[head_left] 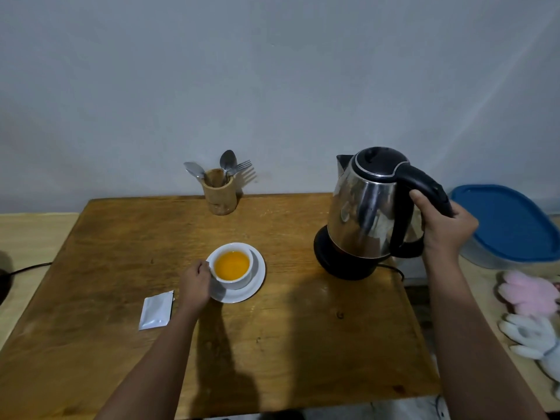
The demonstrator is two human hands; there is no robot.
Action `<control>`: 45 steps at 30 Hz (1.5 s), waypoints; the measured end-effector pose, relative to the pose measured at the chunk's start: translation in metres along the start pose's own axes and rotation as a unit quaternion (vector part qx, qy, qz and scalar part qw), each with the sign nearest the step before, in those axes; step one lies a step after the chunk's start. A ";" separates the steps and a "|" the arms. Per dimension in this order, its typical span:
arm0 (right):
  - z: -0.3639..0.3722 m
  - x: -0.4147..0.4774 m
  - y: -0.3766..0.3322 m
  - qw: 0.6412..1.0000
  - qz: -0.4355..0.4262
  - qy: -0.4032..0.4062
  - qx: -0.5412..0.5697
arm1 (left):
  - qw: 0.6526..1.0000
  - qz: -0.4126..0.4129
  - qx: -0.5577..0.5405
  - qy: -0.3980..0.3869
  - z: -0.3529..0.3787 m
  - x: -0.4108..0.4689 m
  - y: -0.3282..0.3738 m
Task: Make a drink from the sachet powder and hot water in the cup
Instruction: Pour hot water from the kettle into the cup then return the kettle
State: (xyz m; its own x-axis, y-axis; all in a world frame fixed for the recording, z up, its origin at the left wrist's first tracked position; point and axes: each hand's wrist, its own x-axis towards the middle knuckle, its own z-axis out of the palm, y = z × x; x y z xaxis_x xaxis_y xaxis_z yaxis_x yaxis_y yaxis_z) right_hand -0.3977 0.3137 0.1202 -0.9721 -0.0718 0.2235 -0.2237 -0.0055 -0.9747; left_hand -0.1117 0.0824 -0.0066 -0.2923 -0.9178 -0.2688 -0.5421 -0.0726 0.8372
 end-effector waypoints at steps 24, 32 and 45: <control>0.003 0.009 0.053 0.998 0.009 -0.051 -0.024 | 0.999 -0.018 -0.036 0.019 0.004 -0.006 0.005; 0.000 0.021 0.059 0.999 0.007 -0.031 -0.033 | 0.999 -0.019 -0.036 0.017 0.003 -0.006 0.007; -0.011 0.028 0.066 1.000 -0.005 -0.024 -0.017 | 0.999 -0.022 -0.037 0.017 0.005 -0.003 0.004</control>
State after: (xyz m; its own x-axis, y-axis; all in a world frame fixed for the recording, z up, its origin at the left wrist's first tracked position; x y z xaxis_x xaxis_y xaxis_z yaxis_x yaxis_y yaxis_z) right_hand -0.4403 0.3227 0.0621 -0.9653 -0.1206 0.2317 -0.2365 0.0271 -0.9713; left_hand -0.1172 0.0865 -0.0046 -0.2413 -0.9257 -0.2914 -0.4940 -0.1413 0.8579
